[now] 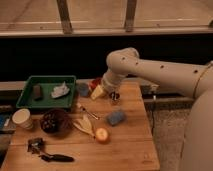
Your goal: Wipe table surface with eraser
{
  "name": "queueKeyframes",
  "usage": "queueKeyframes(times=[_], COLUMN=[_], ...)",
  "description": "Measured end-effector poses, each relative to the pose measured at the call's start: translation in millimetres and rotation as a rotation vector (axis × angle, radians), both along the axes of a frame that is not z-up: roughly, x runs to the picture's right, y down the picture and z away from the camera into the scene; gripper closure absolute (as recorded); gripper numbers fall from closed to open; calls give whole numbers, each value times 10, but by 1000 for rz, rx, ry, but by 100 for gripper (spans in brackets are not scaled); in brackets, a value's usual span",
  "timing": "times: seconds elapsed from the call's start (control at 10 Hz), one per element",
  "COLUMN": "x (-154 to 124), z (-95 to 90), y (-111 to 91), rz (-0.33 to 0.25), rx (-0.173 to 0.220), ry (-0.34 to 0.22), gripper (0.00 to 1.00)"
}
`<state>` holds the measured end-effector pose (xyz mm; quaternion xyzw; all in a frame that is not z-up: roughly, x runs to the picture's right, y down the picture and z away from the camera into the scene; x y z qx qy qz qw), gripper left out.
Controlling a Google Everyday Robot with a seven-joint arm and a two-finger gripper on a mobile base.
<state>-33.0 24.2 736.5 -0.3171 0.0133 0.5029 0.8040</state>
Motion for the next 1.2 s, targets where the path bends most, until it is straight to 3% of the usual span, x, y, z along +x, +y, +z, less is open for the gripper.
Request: queueKeyframes(times=[0.2,0.3,0.7,1.0,1.2], x=[-475,-503,-469,-277,-299], z=[-153,-164,-153,-142,-59], y=[-110,-117,-111,-106,-162], rz=[-64,-68,-67,-87,-127], rx=[46,49,48,93,108], ry=[-93,-99,-93,-37,-66], gripper=[20,20,20,20,20])
